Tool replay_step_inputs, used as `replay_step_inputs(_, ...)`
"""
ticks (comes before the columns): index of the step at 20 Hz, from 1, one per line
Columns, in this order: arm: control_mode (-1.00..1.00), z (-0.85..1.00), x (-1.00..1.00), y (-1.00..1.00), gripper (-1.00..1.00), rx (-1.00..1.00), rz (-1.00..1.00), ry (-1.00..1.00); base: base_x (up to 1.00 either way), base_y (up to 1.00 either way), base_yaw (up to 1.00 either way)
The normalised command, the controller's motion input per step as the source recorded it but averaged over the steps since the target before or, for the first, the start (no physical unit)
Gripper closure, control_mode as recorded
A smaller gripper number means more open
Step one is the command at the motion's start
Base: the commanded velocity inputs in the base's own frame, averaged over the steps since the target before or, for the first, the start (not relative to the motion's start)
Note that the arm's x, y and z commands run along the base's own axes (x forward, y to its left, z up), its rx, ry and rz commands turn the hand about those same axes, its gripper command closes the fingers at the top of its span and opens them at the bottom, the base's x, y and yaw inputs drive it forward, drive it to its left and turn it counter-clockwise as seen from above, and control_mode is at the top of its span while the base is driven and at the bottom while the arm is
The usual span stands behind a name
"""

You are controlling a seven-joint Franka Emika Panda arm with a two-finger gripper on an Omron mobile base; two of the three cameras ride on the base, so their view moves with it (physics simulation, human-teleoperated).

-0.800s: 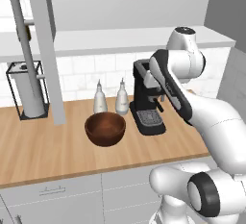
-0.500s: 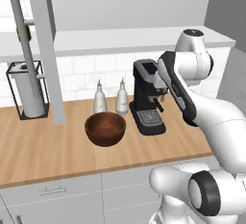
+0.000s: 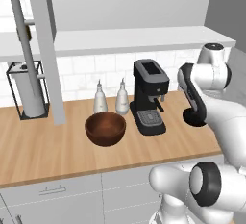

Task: Pick up the bowls on the counter and stack them on top of one another in the open cabinet. Place the smaller bowl on top of the larger bowl.

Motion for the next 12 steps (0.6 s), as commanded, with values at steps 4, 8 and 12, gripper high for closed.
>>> replay_step_inputs(4, -1.0, -0.52, 0.16, -1.0, -1.0, 0.2, -0.49, 0.0, 0.0, 0.0, 0.0)
replay_step_inputs(8, -1.0, -0.55, 0.23, -1.0, -1.0, 0.21, -0.16, 0.01, 0.0, 0.0, 0.0)
replay_step_inputs(12, -1.0, -0.35, 0.0, -0.61, -1.0, 0.23, -0.09, 0.06, 0.0, 0.0, 0.0)
